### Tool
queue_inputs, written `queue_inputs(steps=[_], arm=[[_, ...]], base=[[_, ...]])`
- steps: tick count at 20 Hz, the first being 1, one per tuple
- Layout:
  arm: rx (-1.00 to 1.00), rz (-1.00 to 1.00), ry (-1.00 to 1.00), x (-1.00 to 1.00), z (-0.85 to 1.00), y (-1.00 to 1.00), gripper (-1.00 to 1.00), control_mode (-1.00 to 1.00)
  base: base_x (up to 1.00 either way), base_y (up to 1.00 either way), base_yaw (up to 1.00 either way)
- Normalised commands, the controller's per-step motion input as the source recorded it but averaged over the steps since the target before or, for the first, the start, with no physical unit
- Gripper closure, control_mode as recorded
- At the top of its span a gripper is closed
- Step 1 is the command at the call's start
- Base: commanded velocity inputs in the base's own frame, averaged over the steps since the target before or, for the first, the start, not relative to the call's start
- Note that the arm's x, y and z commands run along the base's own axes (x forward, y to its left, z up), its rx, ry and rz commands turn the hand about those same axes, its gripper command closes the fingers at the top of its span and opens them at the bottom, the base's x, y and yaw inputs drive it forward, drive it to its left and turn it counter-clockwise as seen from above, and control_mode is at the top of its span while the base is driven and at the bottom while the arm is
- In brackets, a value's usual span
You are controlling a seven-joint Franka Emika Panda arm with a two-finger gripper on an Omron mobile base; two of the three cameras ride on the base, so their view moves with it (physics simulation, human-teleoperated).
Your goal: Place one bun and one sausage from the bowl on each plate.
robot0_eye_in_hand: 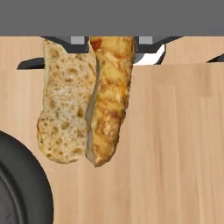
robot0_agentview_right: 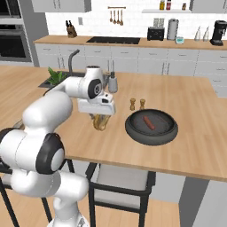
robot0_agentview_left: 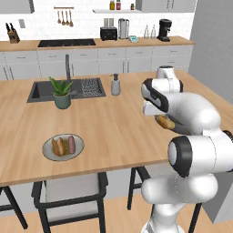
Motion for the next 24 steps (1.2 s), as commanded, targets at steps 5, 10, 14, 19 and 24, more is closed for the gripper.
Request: queue_inputs(steps=[5, 10, 14, 19, 24], arm=[[0.01, -0.05, 0.0, -0.29, 0.12, 0.62, 1.0, -1.0], [0.01, 0.0, -0.01, -0.15, 0.0, 0.19, 1.0, -1.0], [0.0, 0.0, 0.0, 0.0, 0.0, 0.0, 1.0, 1.0], [0.0, 0.0, 0.0, 0.0, 0.0, 0.0, 1.0, 1.0], [0.0, 0.0, 0.0, 0.0, 0.0, 0.0, 1.0, 1.0]], base=[[0.0, 0.0, 0.0], [0.0, 0.0, 0.0], [-0.06, 0.0, 0.0], [-0.74, 0.67, -0.01], [-0.06, 1.0, 0.0]])
